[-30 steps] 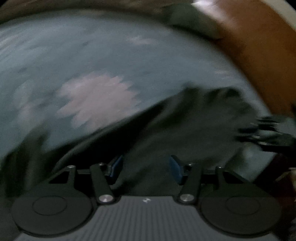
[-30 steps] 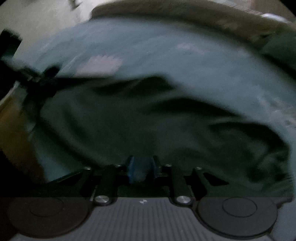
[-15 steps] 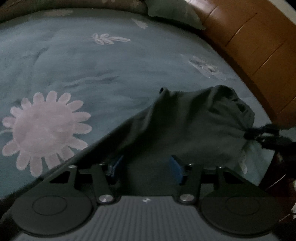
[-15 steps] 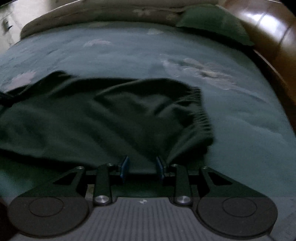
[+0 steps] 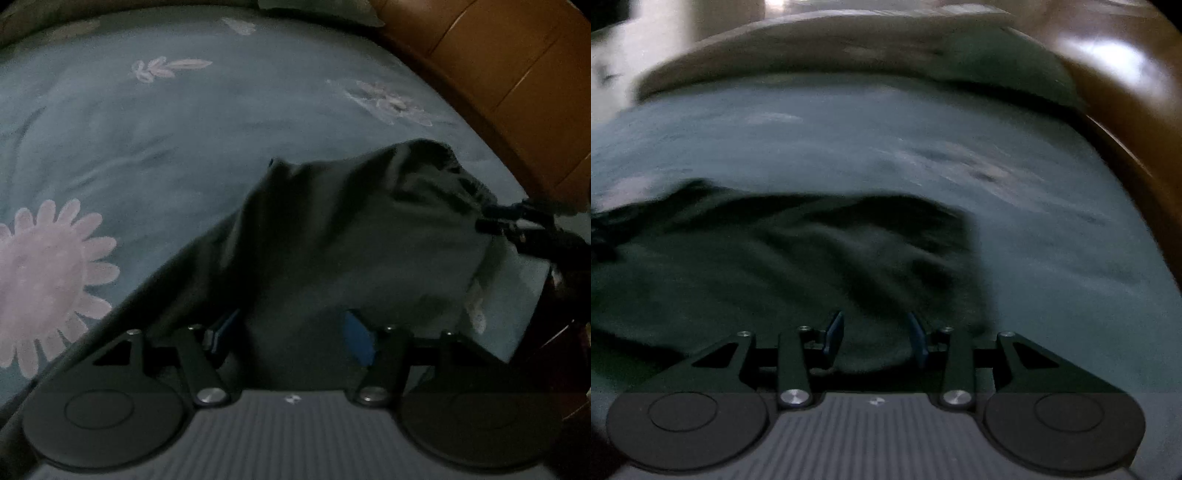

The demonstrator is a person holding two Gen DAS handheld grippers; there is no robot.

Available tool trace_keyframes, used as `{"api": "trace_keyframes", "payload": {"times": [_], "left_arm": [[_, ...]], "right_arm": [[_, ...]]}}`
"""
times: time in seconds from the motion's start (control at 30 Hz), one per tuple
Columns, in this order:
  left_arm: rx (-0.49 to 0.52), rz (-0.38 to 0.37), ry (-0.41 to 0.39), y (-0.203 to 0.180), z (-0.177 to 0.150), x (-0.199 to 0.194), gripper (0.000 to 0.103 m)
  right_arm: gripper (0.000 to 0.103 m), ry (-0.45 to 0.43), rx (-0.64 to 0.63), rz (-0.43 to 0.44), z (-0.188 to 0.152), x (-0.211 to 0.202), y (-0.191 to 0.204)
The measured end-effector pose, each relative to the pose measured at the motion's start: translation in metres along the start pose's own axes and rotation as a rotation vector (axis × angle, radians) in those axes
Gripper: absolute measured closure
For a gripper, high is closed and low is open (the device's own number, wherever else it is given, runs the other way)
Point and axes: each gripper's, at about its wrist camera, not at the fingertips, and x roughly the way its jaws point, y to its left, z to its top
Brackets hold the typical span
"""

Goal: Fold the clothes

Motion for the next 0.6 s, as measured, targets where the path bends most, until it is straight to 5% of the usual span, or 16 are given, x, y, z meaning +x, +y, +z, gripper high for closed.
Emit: {"api": "trace_keyframes", "payload": {"times": [0.17, 0.27, 0.43, 0.6], "left_arm": [[0.002, 0.039, 0.036, -0.008, 0.001, 0.013, 0.038], [-0.038, 0.03, 0.038, -0.003, -0.006, 0.005, 0.036], [-0.097, 0.007, -0.012, 0.01, -0.002, -0.018, 0.036], [-0.143, -0.014, -0.061, 0.021, 0.022, 0.009, 0.035]], "right_arm": [[0.056, -0.007, -0.165, 0.21, 0.016, 0.023, 0.056], [0.054, 0.073, -0.191, 0.232, 0.004, 0.043, 0.062], [0.048, 0.053, -0.118, 0.264, -0.001, 0.037, 0.046], [0.04, 0.051, -0.139, 0.249, -0.001, 0.034, 0.055]]}}
